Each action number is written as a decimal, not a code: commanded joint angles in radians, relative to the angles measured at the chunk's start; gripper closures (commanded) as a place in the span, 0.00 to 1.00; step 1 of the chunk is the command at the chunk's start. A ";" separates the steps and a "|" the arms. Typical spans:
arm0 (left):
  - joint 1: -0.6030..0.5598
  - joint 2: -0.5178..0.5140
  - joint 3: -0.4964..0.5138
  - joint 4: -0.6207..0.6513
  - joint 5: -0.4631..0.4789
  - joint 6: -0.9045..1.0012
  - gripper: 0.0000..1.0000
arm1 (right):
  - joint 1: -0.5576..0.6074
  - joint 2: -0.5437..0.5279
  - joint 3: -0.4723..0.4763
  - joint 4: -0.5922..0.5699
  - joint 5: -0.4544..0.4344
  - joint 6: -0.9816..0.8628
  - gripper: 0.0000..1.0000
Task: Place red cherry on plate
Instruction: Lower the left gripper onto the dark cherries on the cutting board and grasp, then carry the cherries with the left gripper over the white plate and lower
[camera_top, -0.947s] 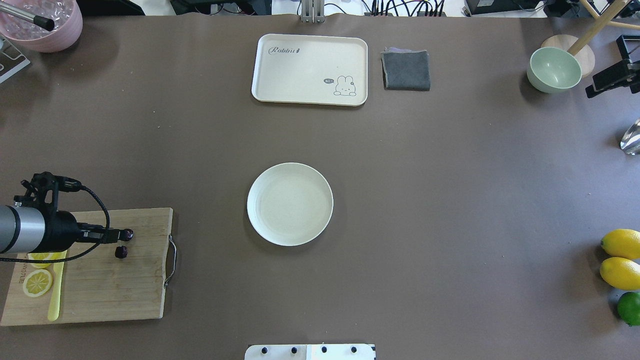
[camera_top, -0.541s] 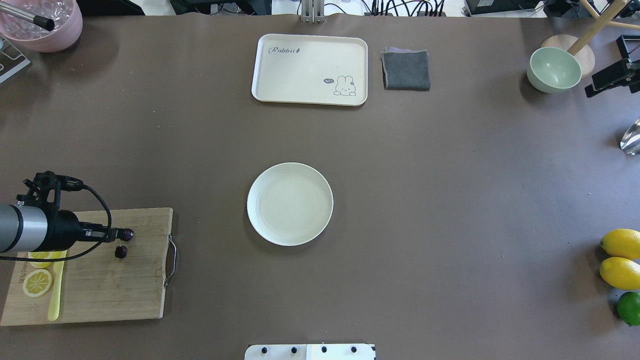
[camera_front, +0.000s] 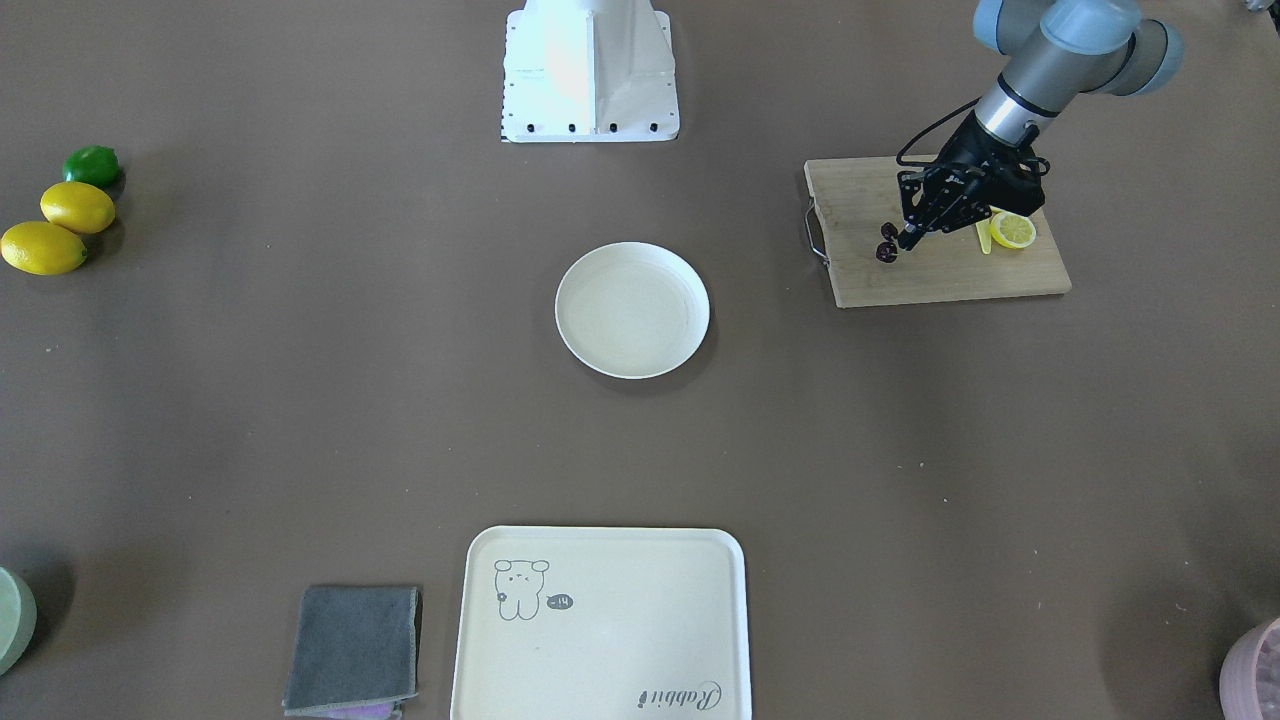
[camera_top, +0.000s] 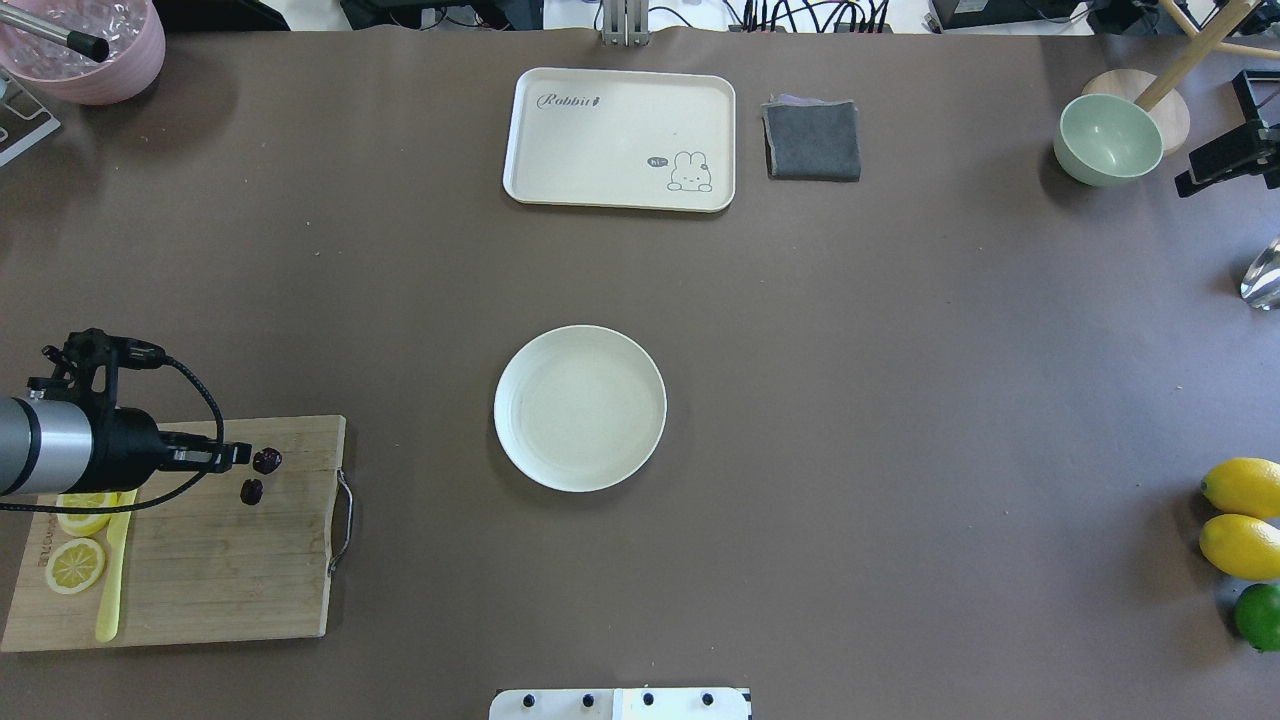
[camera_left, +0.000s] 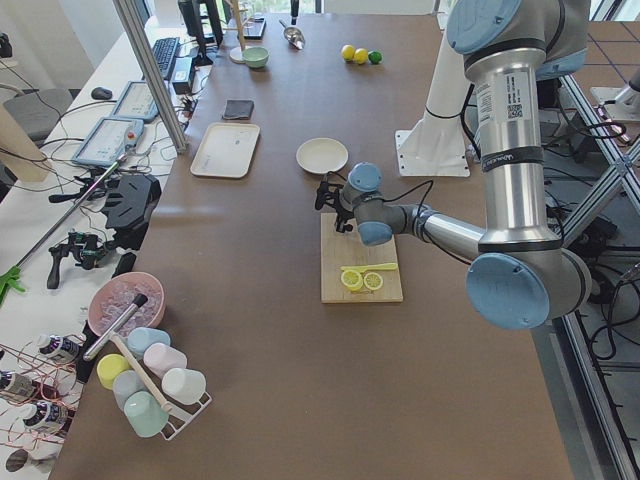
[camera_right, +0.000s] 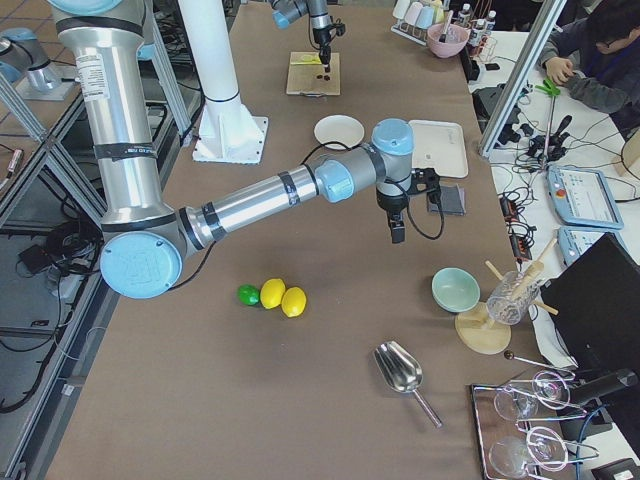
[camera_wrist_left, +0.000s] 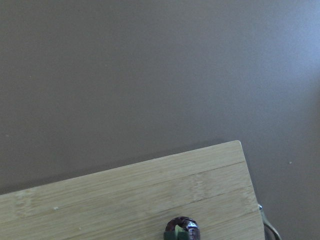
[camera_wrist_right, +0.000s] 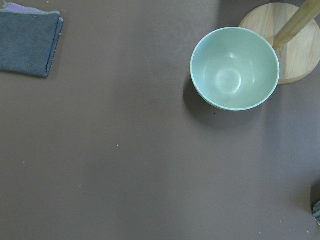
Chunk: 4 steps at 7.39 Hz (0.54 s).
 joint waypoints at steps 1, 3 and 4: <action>-0.022 -0.143 0.019 0.026 -0.003 -0.098 1.00 | 0.006 -0.016 0.001 0.008 -0.010 -0.001 0.00; -0.035 -0.437 0.066 0.265 0.002 -0.169 1.00 | 0.006 -0.051 0.004 0.016 -0.016 -0.014 0.00; -0.026 -0.568 0.141 0.309 0.005 -0.243 1.00 | 0.009 -0.094 0.007 0.039 -0.016 -0.061 0.00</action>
